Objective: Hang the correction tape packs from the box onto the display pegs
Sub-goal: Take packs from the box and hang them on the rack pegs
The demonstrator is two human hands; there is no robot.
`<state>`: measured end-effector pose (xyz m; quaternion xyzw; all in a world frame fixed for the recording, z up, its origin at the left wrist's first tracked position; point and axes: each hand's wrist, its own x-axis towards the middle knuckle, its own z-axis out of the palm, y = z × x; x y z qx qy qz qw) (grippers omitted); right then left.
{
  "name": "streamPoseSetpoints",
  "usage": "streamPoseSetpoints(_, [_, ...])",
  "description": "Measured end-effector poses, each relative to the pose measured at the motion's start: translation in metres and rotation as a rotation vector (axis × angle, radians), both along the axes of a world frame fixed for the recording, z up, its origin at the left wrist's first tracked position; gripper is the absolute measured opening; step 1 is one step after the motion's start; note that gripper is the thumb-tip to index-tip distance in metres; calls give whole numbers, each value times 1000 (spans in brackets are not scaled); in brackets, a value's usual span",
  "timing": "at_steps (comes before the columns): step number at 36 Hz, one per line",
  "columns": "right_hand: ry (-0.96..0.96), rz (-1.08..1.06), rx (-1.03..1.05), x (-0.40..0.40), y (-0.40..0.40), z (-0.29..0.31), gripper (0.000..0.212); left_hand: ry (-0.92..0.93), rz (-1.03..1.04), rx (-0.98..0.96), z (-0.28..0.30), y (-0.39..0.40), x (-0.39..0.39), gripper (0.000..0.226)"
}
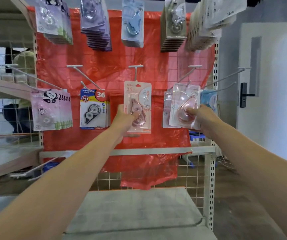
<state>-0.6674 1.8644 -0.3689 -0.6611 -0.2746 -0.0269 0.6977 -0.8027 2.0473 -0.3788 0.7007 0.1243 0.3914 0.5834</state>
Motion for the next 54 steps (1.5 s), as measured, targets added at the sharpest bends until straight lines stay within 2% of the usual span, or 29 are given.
streamPoseSetpoints(1, [0, 7, 7, -2, 0, 0, 8, 6, -1, -20, -3, 2, 0, 39])
streamPoseSetpoints(5, [0, 4, -2, -1, 0, 0, 6, -19, 45, -1, -16, 17, 1, 32])
streamPoseSetpoints(8, [-5, -17, -58, 16, 0, -2, 45, -14, 40, 133, -19, 22, -2, 36])
streamPoseSetpoints(10, [-14, -33, -67, 30, 1, -5, 50, -7, 35, 256, -17, 20, -3, 33])
streamPoseSetpoints(13, [0, -52, -54, 20, 3, -2, 44, -22, 29, 299, -10, 16, -3, 37])
streamPoseSetpoints(19, [16, -60, -45, 13, 6, -1, 39, -31, 37, 196, 2, 17, 5, 42])
streamPoseSetpoints(28, [23, -53, -36, 16, 11, 0, 39, -69, 15, 117, 10, 17, 21, 37])
streamPoseSetpoints(32, [-6, -60, -33, 17, 17, -3, 37, -81, -6, 49, 11, 19, 30, 24])
streamPoseSetpoints(34, [-33, -73, -31, 17, 17, -5, 29, -56, 30, 56, 7, 24, 33, 23])
streamPoseSetpoints(36, [-42, -59, -32, 16, 19, -7, 1, -25, 68, 41, 4, 33, 36, 33])
streamPoseSetpoints(38, [-55, -45, -16, 15, 21, -7, 22, -1, 80, 44, 4, 36, 39, 45])
streamPoseSetpoints(41, [-56, -51, -4, 24, 28, -10, 6, 28, 51, 16, 5, 38, 44, 45])
streamPoseSetpoints(44, [-56, -51, -2, 42, 39, -14, 12, 54, 63, 7, 2, 43, 57, 40])
streamPoseSetpoints(47, [-20, -45, -27, 59, 51, -17, 53, 77, 82, 5, -1, 51, 70, 35])
streamPoseSetpoints(48, [-22, -55, -30, 66, 56, -18, 60, 85, 88, 9, -2, 55, 75, 34])
streamPoseSetpoints(50, [-17, -76, -35, 83, 68, -18, 63, 106, 112, 7, -3, 65, 86, 39])
streamPoseSetpoints(54, [-88, -164, -107, 115, 88, -17, 51, 125, 150, -2, -3, 87, 106, 47])
